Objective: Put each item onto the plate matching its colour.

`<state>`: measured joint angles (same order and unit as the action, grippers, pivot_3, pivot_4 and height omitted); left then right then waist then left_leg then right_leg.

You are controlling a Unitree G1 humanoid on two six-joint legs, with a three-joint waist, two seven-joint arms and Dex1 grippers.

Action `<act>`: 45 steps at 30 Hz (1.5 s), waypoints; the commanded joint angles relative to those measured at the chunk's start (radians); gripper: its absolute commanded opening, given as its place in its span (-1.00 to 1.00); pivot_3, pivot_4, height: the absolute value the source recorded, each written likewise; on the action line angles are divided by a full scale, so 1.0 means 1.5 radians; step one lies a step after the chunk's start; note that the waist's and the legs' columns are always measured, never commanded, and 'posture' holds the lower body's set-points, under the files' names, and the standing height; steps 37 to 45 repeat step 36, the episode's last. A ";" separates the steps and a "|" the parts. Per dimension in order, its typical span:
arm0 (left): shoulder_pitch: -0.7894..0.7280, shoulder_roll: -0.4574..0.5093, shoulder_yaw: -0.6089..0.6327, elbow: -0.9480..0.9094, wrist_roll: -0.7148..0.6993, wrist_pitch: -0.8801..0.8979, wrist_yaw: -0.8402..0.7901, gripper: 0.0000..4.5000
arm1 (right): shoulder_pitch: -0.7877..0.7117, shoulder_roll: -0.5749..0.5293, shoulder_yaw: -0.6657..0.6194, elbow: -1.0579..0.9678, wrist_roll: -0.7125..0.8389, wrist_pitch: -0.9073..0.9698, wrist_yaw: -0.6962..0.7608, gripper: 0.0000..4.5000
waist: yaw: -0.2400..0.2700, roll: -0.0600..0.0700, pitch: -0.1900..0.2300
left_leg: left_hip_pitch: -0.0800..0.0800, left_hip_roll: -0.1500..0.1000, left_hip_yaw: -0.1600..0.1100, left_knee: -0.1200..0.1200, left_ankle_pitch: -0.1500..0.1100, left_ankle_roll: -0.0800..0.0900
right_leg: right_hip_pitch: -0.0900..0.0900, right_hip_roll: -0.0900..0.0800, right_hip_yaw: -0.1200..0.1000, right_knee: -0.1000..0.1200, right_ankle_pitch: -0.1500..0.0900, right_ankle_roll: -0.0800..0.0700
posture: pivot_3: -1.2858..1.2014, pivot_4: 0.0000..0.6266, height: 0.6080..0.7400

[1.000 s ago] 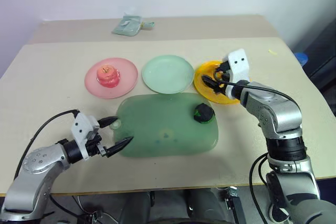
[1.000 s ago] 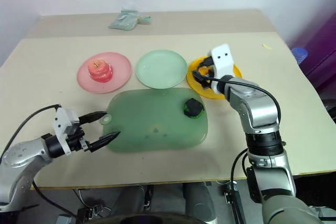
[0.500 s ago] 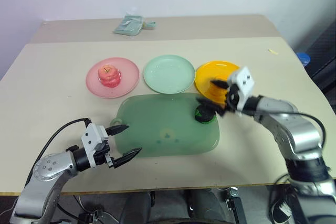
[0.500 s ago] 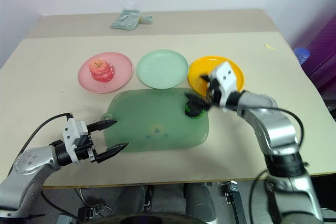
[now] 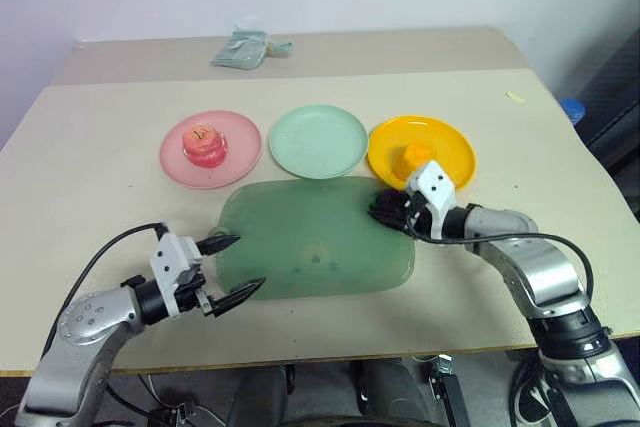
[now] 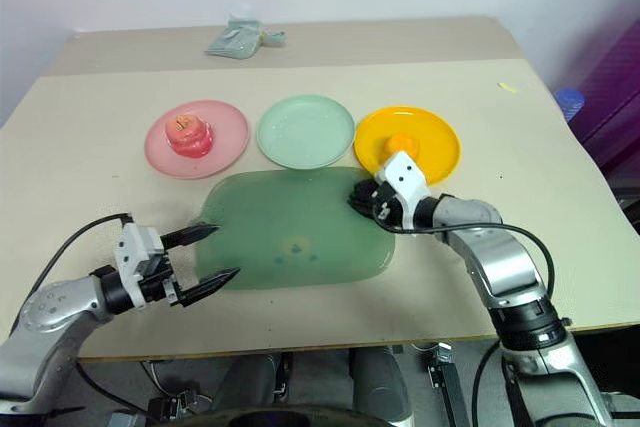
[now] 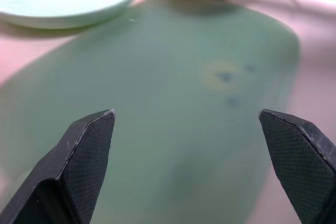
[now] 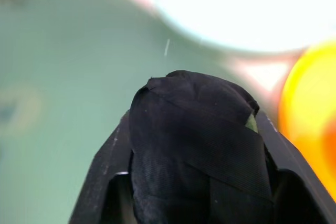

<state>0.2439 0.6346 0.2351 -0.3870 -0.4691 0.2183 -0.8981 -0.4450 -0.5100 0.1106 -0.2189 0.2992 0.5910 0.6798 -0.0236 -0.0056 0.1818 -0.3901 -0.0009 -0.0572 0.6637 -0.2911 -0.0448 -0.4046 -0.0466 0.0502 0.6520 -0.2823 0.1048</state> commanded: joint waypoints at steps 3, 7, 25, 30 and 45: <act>-0.001 0.010 0.081 0.024 -0.020 0.011 0.029 1.00 | -0.191 0.142 0.026 0.187 -0.056 0.006 -0.115 -0.08 | -0.008 0.000 0.000 | 0.000 0.000 0.000 0.000 0.000 0.000 | -0.001 0.000 0.000 0.001 0.000 0.000 | 0.03 -0.52 1.00; -0.006 0.012 0.091 0.016 -0.020 0.022 0.045 1.00 | -0.300 0.226 0.047 0.407 -0.100 -0.072 -0.131 -0.08 | -0.009 0.000 0.000 | -0.001 -0.001 0.000 0.000 0.000 0.000 | -0.001 -0.001 0.000 0.001 0.000 0.000 | 0.03 -0.52 1.00; 0.048 0.013 0.237 0.017 -0.022 0.049 0.132 1.00 | 0.005 -0.086 -0.167 0.063 0.075 -0.093 0.132 0.99 | 0.007 0.000 0.000 | -0.002 -0.001 0.000 -0.001 0.000 0.001 | -0.001 -0.003 -0.001 -0.002 0.000 0.000 | 0.03 -0.52 1.00; 0.057 0.028 0.267 0.068 -0.012 0.039 0.119 1.00 | 0.206 -0.193 -0.288 0.000 0.135 -0.044 0.191 0.99 | 0.001 0.000 0.000 | 0.001 0.000 0.001 -0.001 0.000 0.001 | 0.002 -0.001 0.000 -0.002 0.000 0.000 | 0.03 -0.52 1.00; 0.055 0.024 0.263 0.072 -0.011 0.039 0.123 1.00 | 0.300 -0.214 -0.339 0.010 0.133 -0.050 0.186 0.99 | 0.002 0.000 0.000 | 0.002 0.000 0.002 -0.001 0.000 0.001 | 0.003 0.000 0.001 -0.002 0.000 0.000 | 0.03 -0.52 1.00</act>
